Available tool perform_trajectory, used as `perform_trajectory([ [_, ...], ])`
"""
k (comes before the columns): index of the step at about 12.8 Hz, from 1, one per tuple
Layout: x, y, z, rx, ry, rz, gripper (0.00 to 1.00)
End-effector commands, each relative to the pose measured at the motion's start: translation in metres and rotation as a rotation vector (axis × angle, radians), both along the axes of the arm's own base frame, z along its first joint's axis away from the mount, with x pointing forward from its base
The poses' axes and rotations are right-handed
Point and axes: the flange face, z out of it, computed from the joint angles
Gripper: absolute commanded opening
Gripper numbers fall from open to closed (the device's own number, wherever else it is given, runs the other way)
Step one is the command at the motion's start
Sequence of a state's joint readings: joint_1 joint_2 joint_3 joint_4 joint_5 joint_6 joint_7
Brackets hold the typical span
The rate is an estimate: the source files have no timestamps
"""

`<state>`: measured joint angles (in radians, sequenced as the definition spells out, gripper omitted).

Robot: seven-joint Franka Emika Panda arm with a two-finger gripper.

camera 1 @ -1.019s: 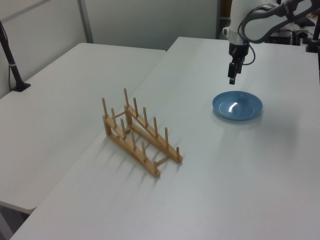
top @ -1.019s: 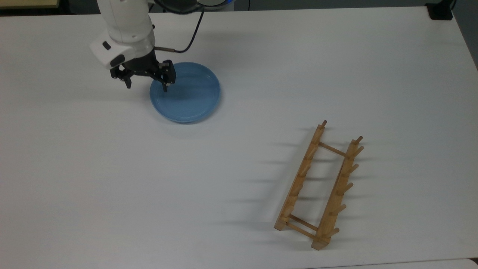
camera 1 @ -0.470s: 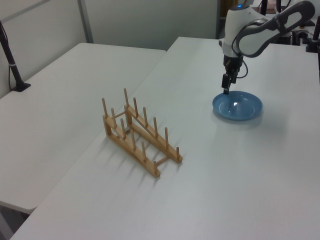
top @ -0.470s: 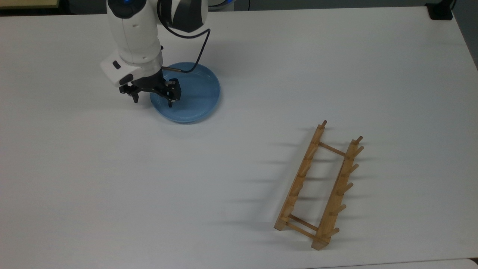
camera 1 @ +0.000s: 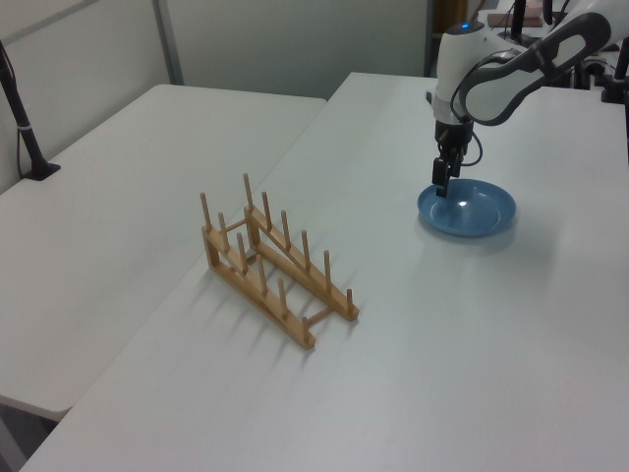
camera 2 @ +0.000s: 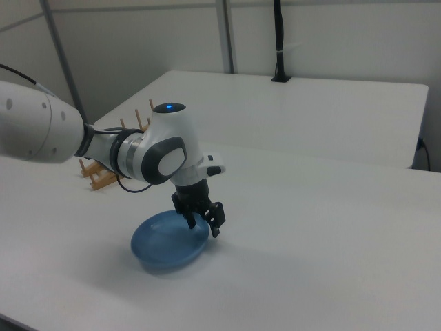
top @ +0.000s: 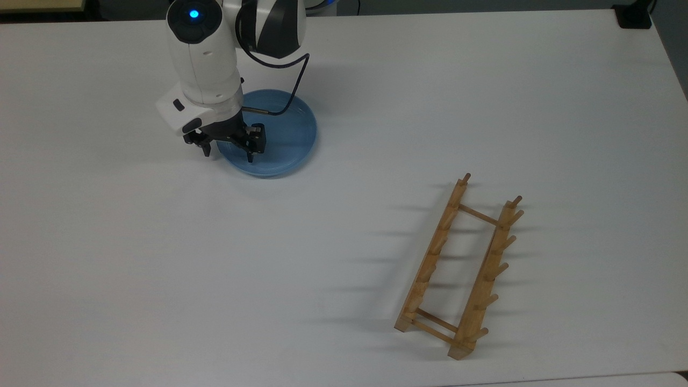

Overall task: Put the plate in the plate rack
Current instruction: 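Lower the gripper onto the blue plate's rim and close on it, then lift the blue plate by its rim, tilting it upright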

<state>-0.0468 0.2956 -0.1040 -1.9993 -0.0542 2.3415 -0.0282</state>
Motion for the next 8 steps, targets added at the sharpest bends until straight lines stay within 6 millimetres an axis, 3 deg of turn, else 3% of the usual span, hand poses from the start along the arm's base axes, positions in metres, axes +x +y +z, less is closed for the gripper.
perform_trajectory([
  [1, 0.0009, 0.0022, -0.0008, -0.004, -0.02, -0.014, 0.57],
  [3, 0.0015, 0.0003, -0.0004, -0.005, -0.022, -0.014, 0.34],
  [6, 0.0025, -0.0008, 0.0031, -0.005, -0.026, -0.015, 0.07],
  [8, 0.0024, -0.0026, 0.0054, -0.005, -0.028, -0.02, 0.0],
])
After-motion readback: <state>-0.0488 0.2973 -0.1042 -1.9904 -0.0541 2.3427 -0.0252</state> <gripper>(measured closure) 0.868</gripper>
